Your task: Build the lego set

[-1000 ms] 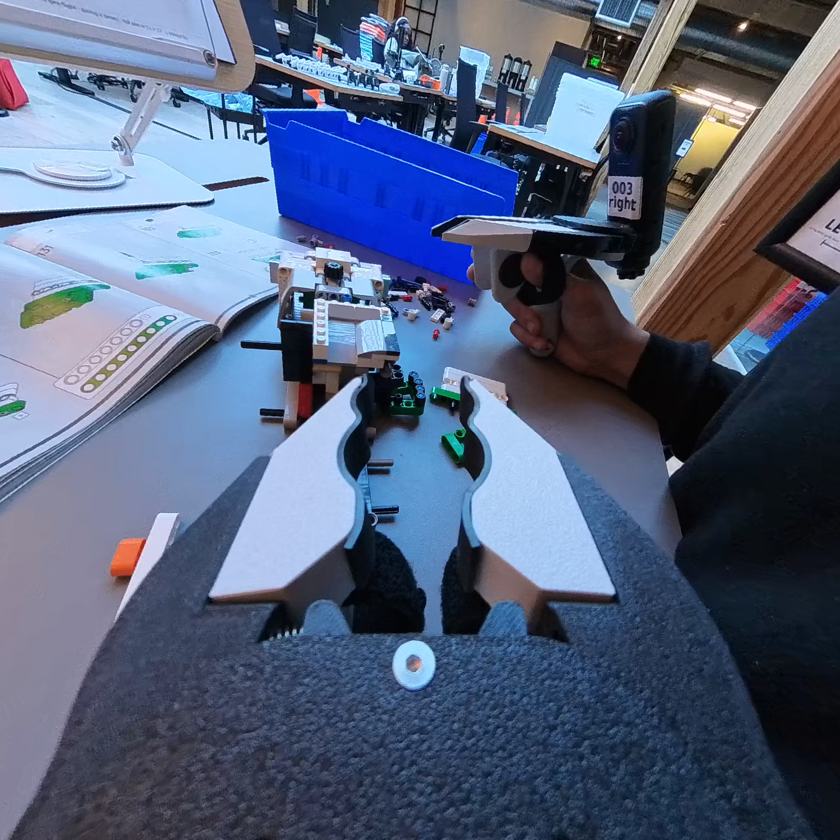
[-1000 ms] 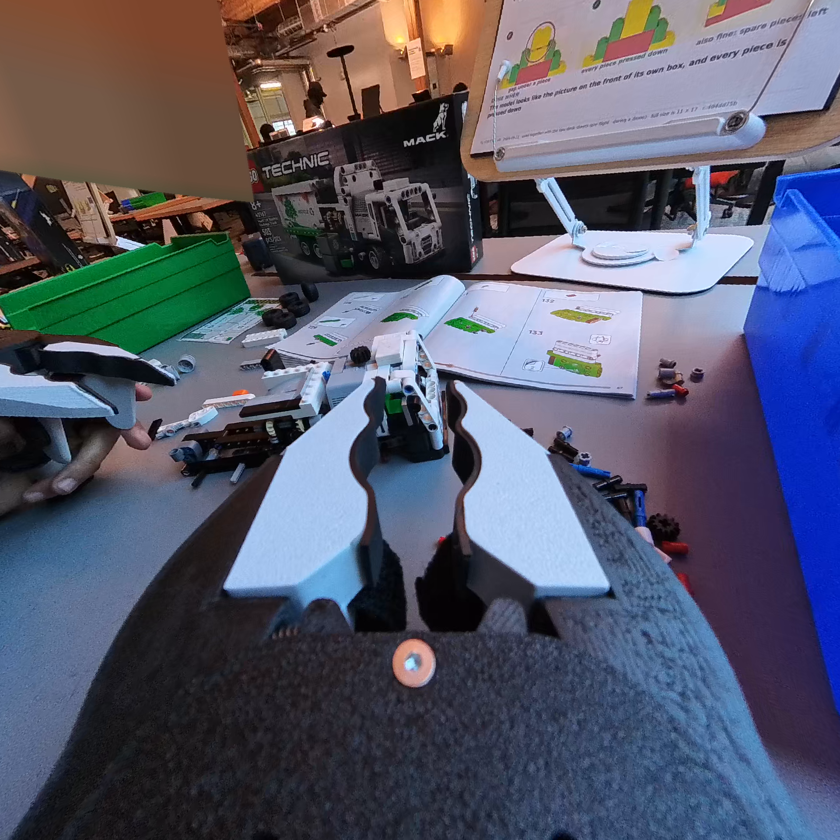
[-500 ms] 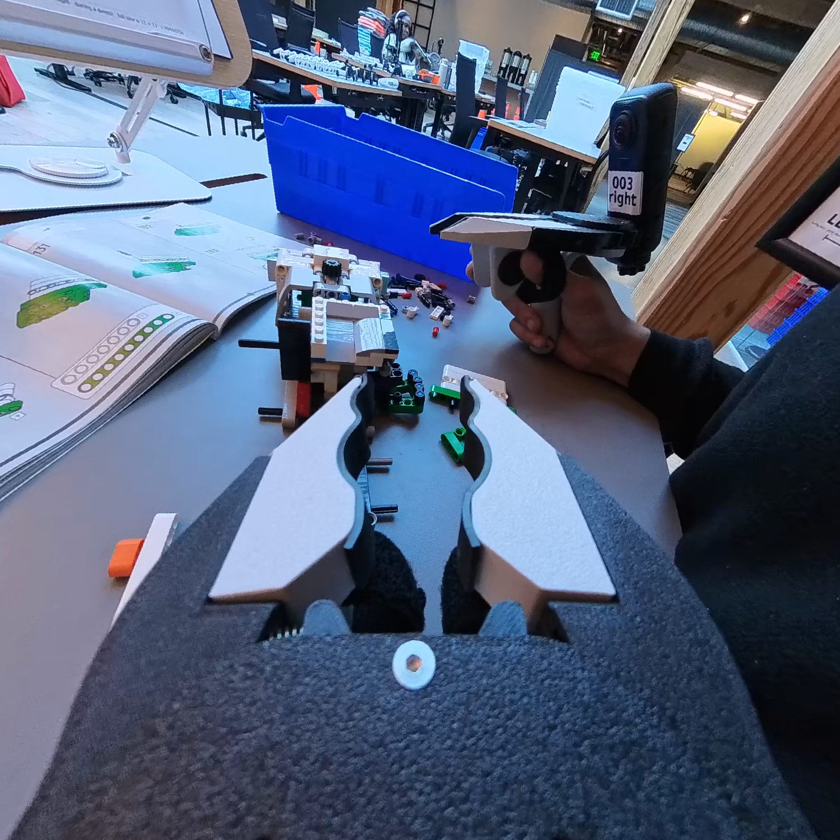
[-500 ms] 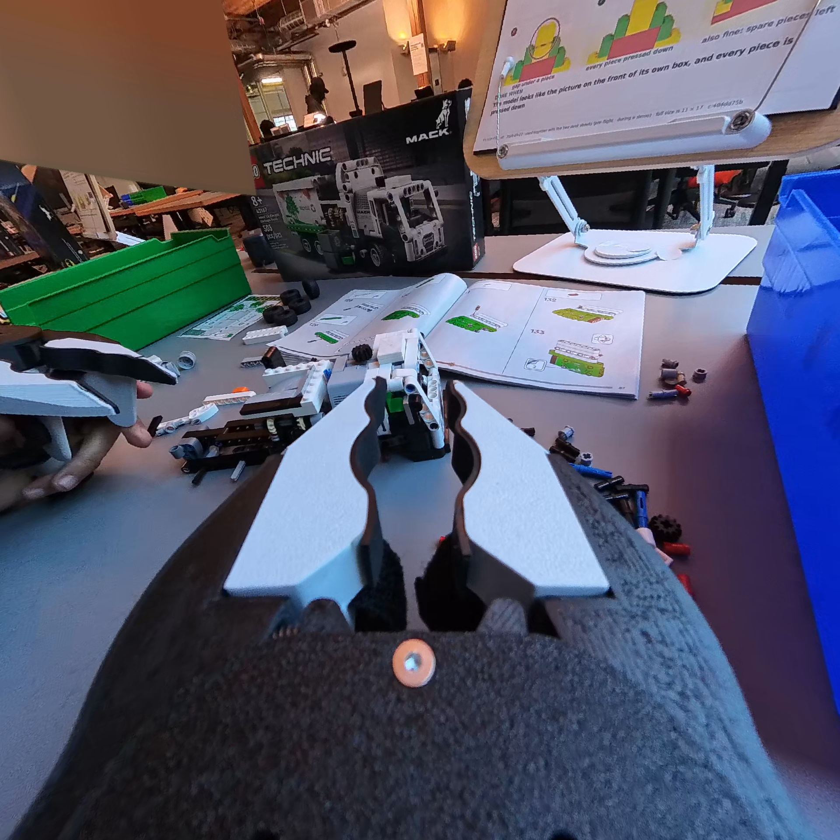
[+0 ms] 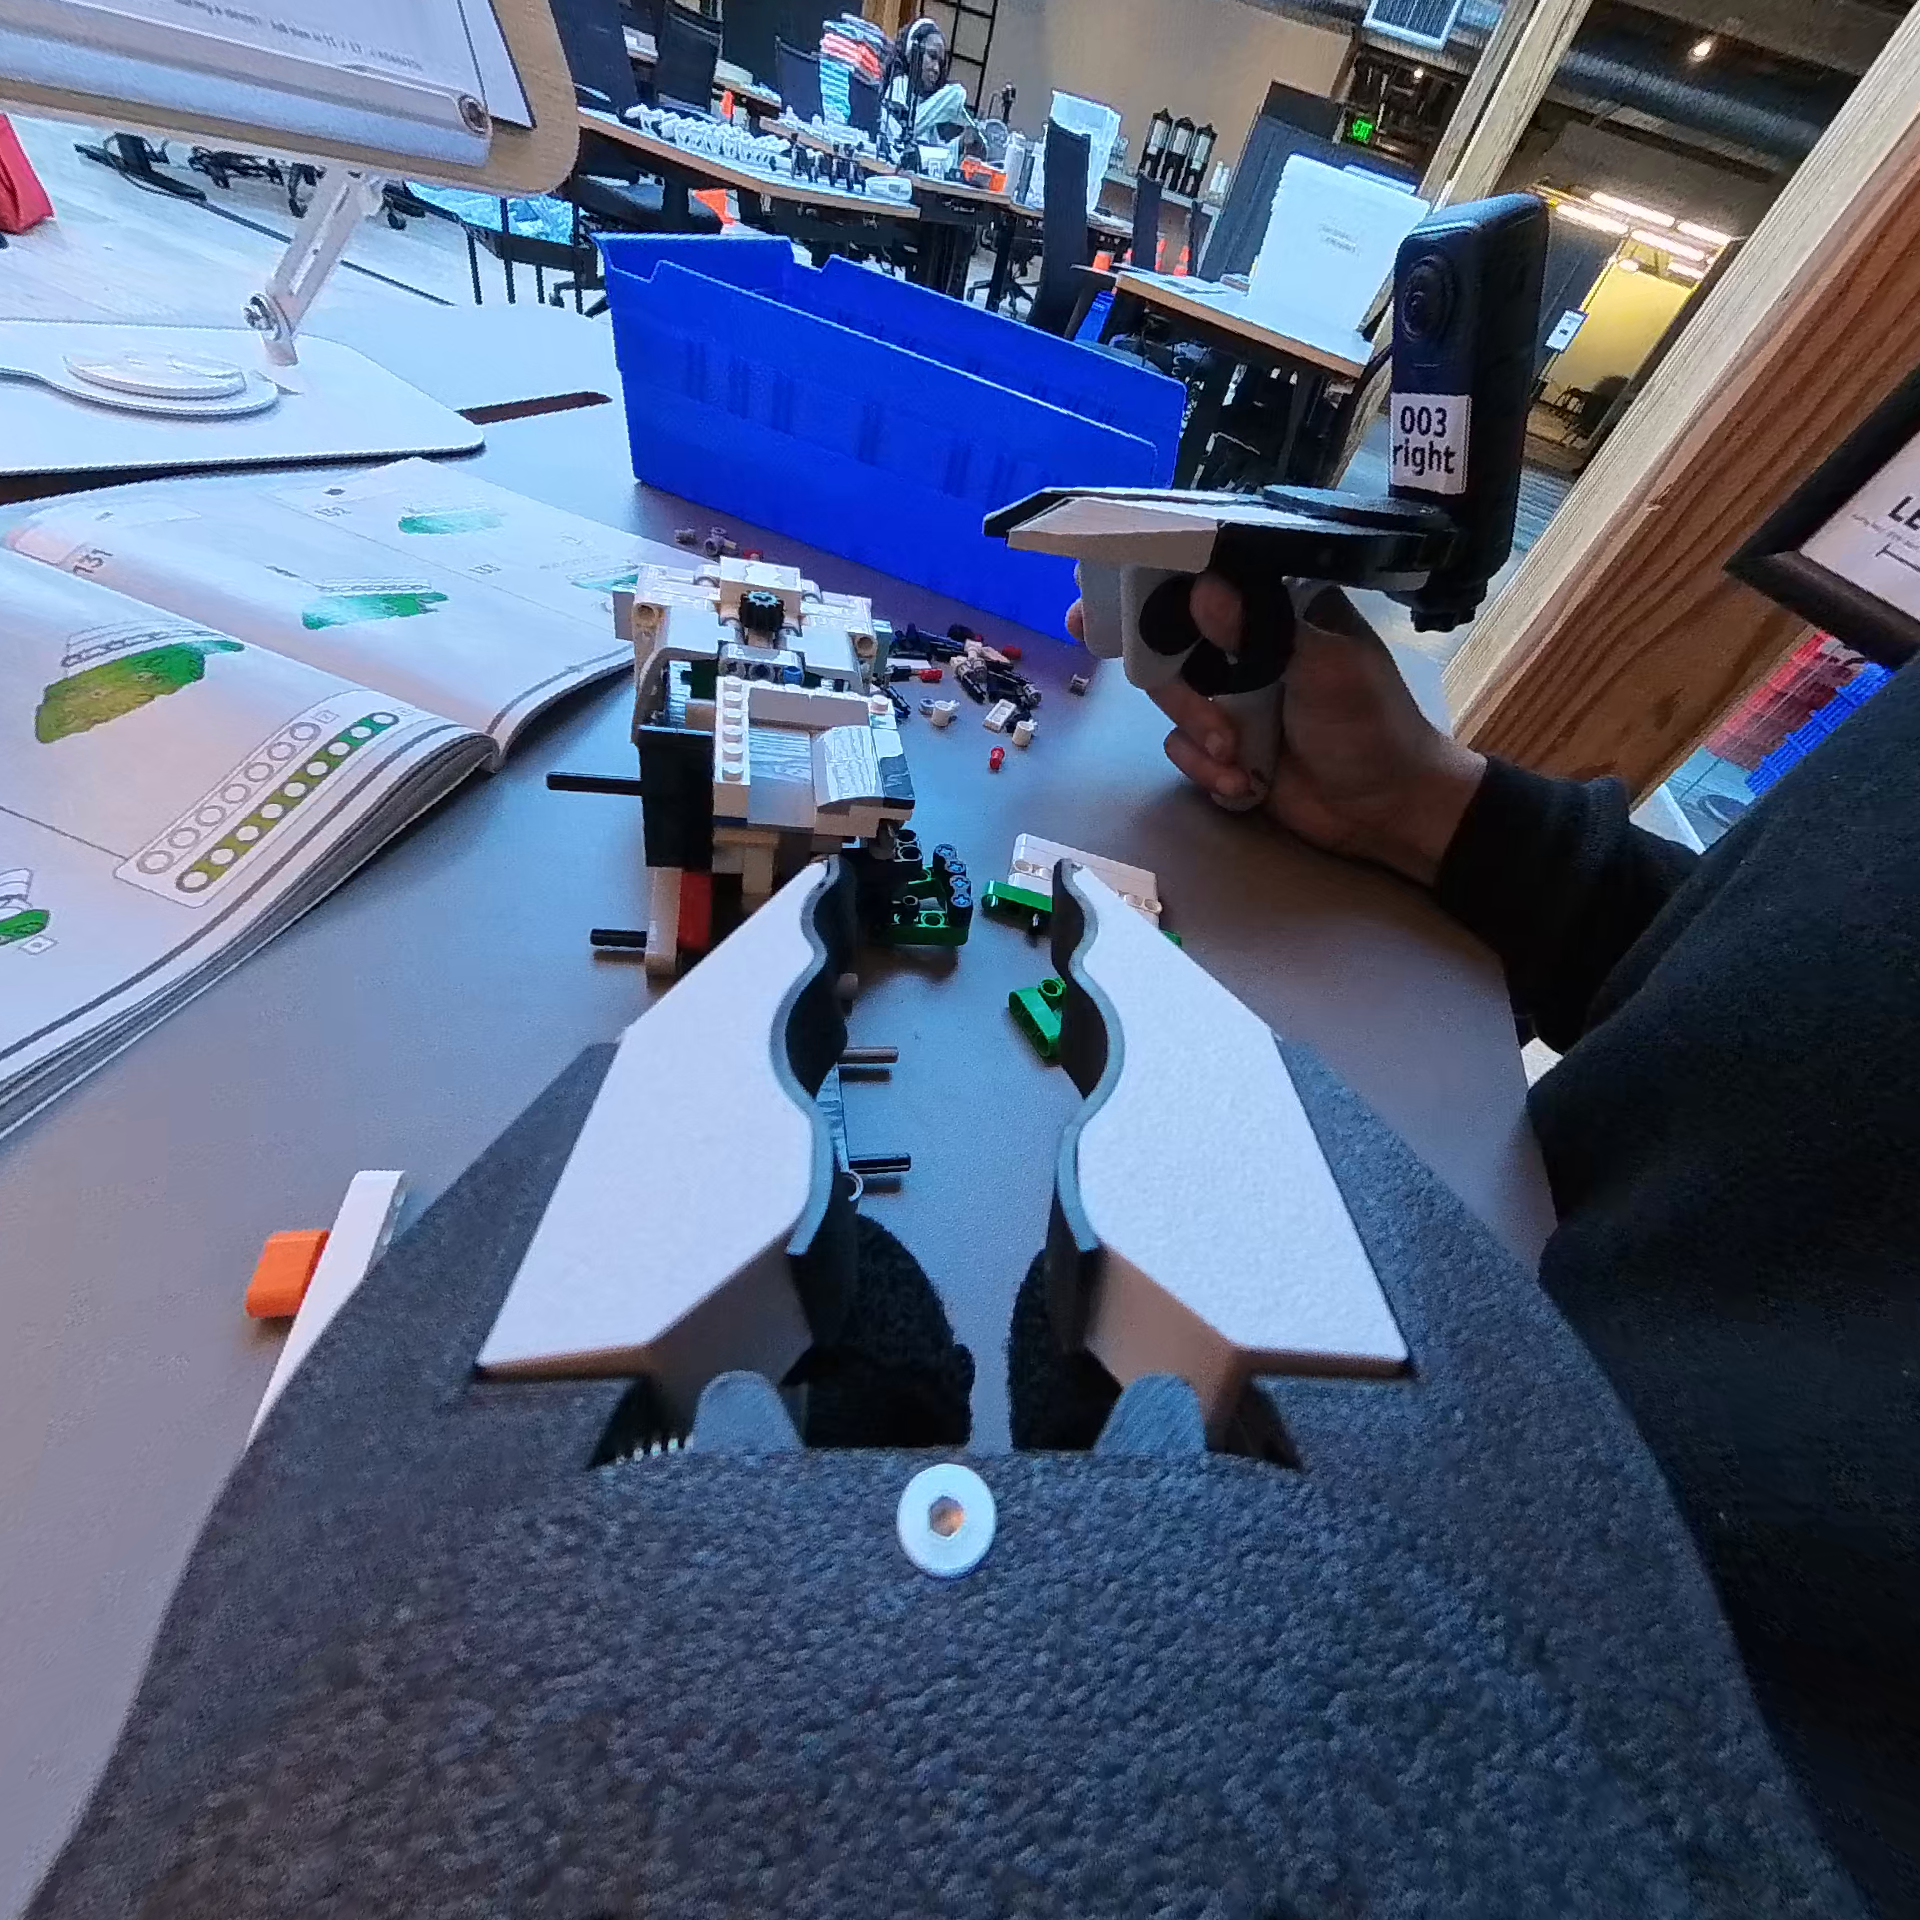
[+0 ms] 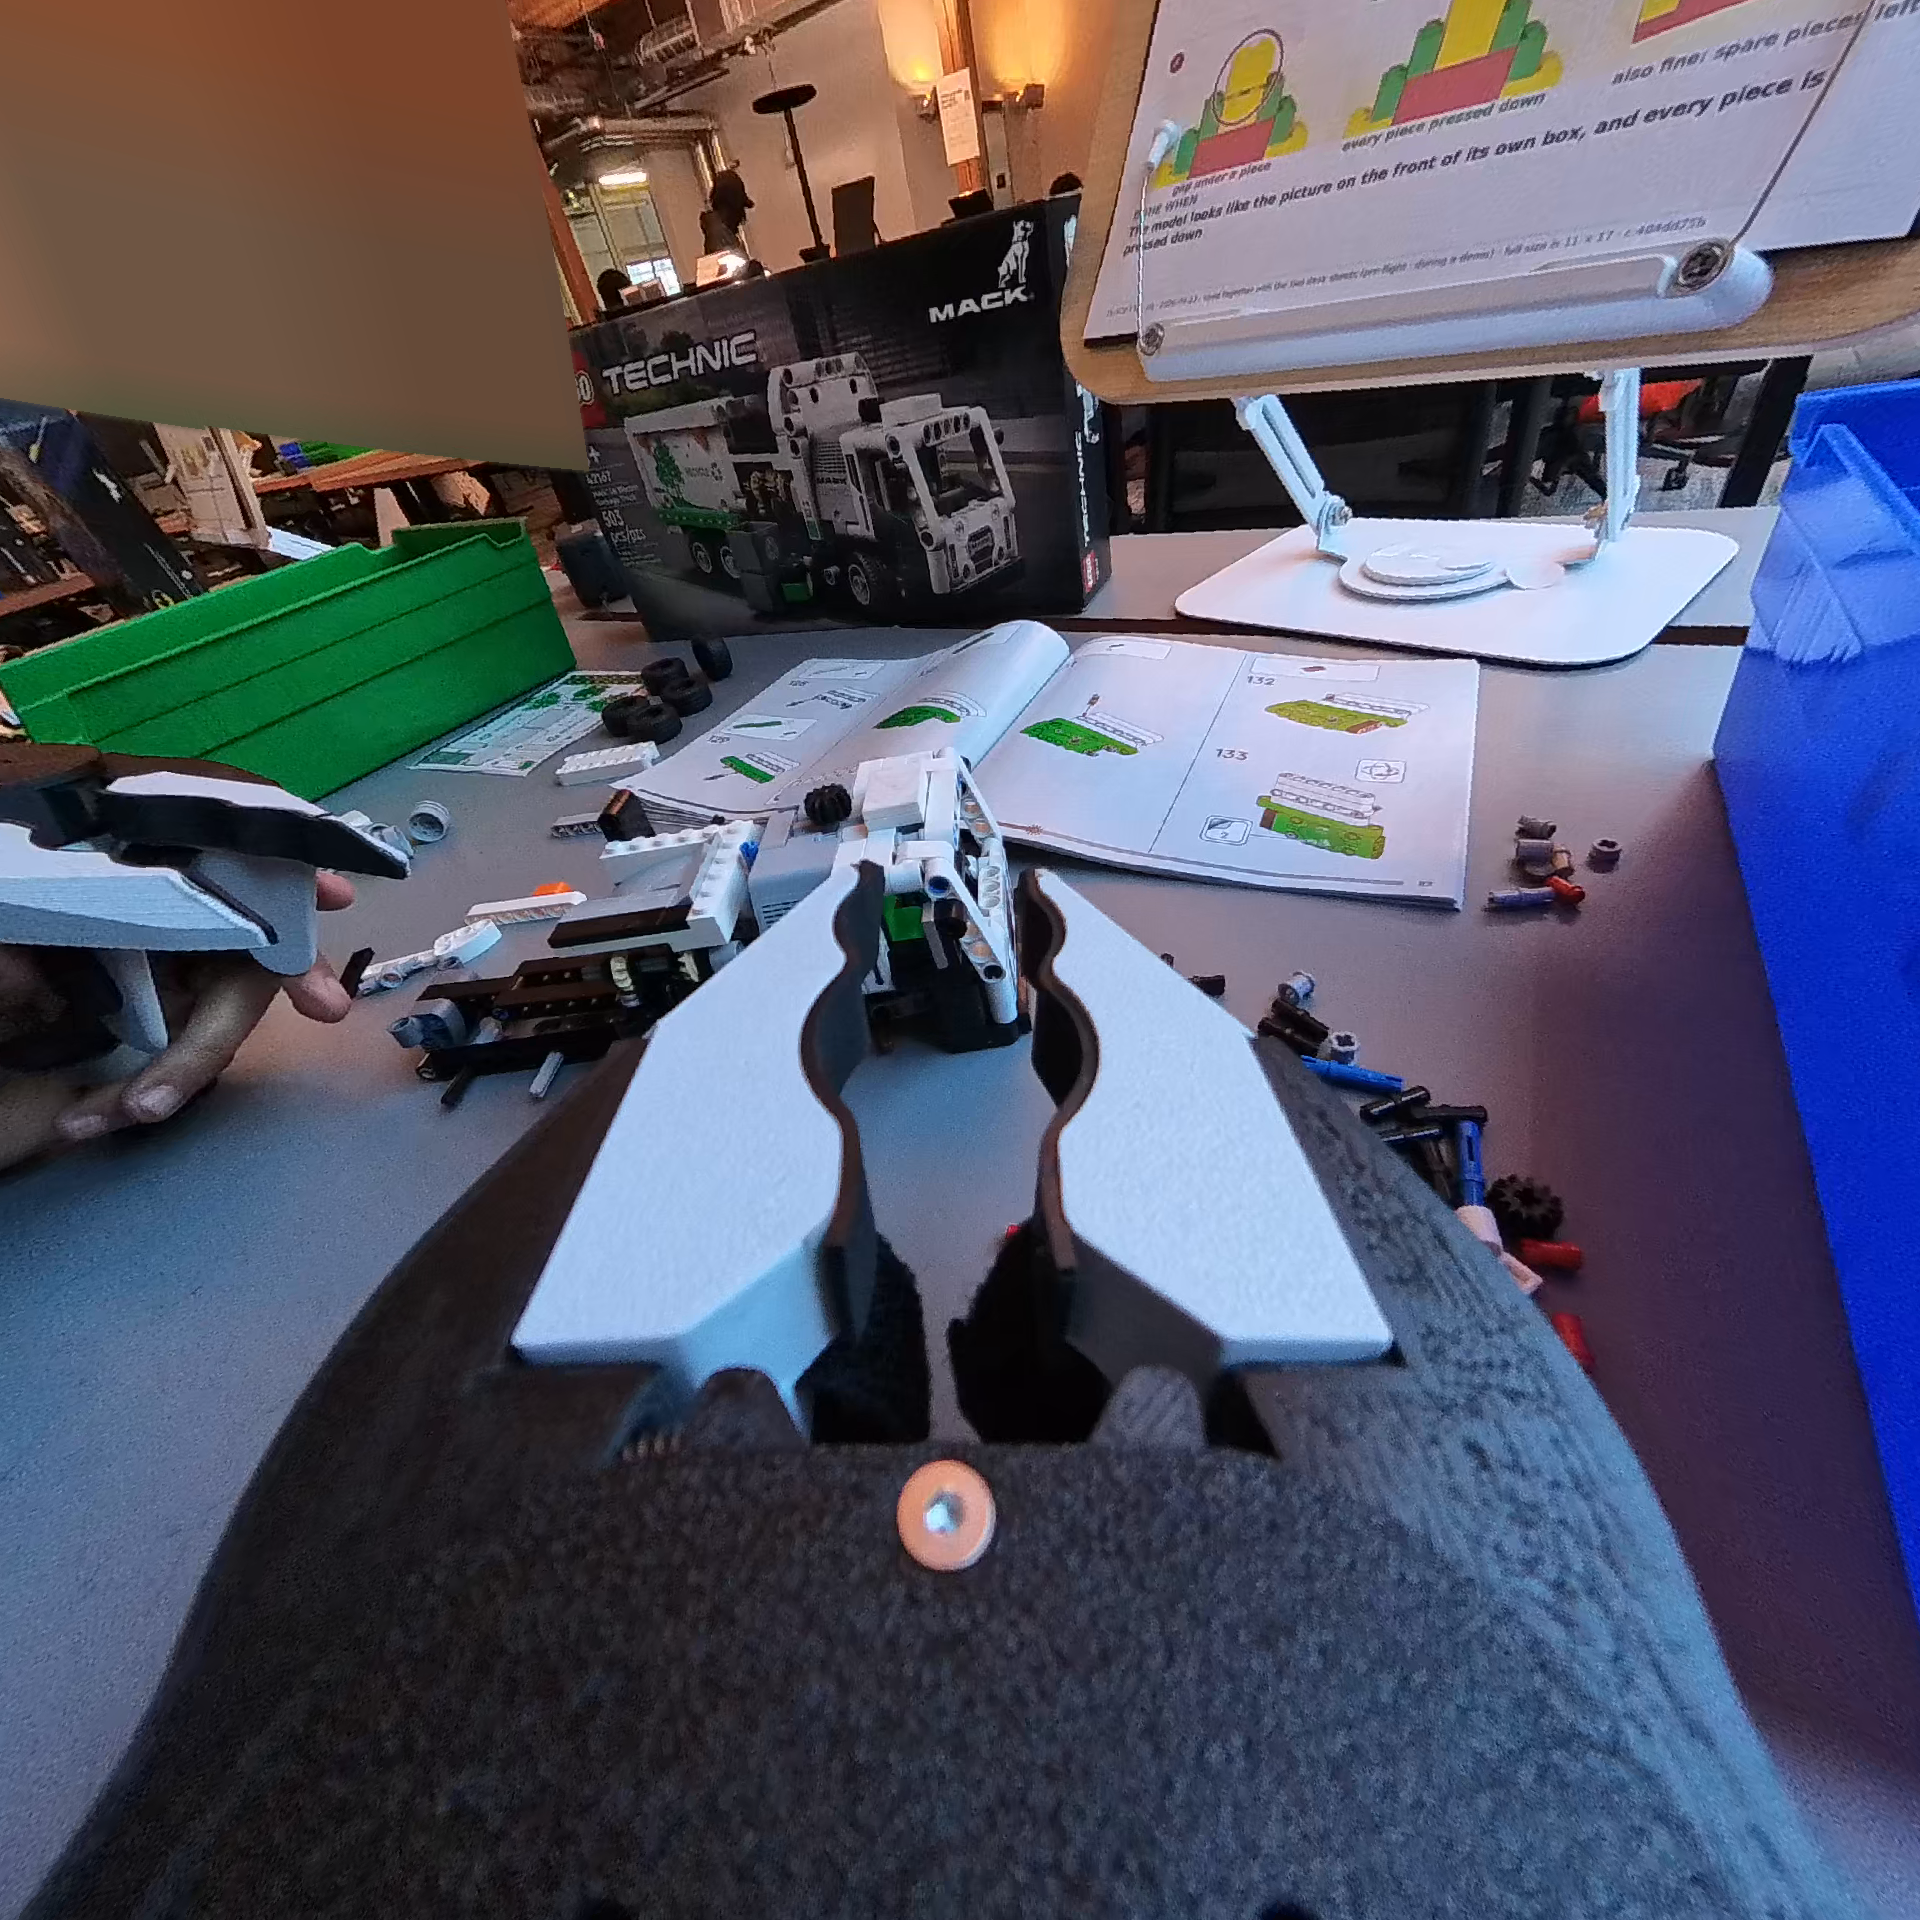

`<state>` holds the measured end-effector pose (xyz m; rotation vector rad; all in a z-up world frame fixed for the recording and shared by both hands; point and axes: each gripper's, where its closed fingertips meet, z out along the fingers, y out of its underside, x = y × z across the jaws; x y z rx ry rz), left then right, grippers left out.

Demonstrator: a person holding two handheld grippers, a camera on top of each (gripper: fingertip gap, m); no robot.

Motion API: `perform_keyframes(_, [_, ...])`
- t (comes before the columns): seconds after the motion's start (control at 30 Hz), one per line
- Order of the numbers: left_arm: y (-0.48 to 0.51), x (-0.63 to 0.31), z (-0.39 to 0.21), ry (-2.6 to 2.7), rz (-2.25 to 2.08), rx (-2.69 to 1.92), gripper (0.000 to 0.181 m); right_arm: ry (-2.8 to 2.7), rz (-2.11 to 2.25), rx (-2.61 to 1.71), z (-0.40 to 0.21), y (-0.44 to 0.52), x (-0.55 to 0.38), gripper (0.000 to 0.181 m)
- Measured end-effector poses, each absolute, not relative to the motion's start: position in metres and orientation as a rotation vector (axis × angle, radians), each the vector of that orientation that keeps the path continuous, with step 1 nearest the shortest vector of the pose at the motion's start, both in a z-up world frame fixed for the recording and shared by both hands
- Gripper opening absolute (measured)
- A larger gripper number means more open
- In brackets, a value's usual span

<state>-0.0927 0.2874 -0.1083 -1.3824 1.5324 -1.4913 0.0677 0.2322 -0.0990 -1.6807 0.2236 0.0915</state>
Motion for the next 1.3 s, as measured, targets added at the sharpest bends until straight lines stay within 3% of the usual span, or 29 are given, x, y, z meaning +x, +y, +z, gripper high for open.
perform_keyframes(0.83, [0.267, -0.092, -0.120, 1.674, -1.296, -1.257, 0.031, 0.008, 0.103, -1.871, -0.119, 0.229, 0.022, 0.025])
perform_keyframes(1.0, [0.255, -0.090, -0.130, 1.768, -1.190, -1.205, 0.031, -0.091, 0.150, -2.194, -0.160, 0.199, -0.015, 0.053])
perform_keyframes(1.3, [0.230, -0.095, -0.112, 1.777, -1.200, -1.153, 0.029, 0.049, -0.017, -2.306, -0.189, 0.189, -0.022, 0.049])
